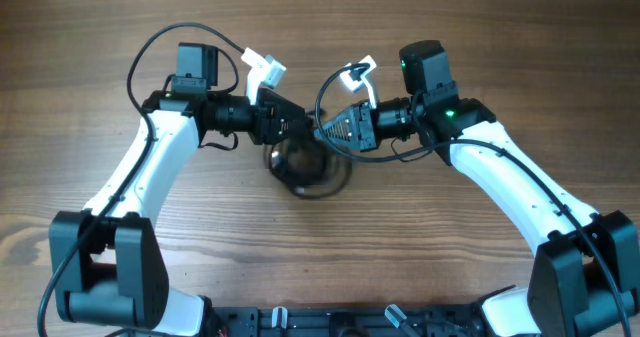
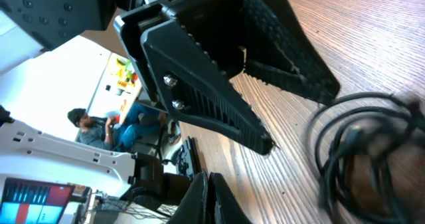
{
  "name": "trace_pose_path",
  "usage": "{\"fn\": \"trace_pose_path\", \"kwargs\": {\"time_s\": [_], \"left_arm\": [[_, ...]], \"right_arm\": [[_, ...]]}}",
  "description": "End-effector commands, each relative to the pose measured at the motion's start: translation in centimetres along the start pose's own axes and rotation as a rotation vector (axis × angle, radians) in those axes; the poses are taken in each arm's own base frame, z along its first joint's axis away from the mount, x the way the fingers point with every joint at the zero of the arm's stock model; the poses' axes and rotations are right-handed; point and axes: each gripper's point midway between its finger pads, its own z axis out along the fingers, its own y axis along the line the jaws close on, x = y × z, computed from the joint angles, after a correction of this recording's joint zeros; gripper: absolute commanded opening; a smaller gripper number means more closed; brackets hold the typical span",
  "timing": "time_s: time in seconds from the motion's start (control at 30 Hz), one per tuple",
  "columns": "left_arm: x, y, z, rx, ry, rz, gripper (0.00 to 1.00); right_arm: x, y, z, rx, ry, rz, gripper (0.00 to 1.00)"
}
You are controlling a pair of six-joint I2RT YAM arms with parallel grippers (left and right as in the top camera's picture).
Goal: Untangle cables
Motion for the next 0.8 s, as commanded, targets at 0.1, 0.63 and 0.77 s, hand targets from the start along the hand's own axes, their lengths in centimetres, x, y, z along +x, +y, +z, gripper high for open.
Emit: {"fn": "trace_pose_path", "kwargs": {"time_s": [0.1,0.63,0.77], "left_arm": [[0.4,6.4,-2.7,-0.305,-0.023,-0.267,0.51],[6.7,16.1,-7.0,-0.685,-0.046,-0.815,0.58],[7.1,16.4,-6.7,-0.684,-0.037,-0.82,0.57]], "right_arm": [[1.1,-2.5,0.3,0.142,0.023,0.052,0.04],[-2.3,-4.6,8.5,0.76,-0.154,-0.288,0.22],[-0.7,-8.2,10.4,0.788,-0.104,-0.265,0.26]]}}
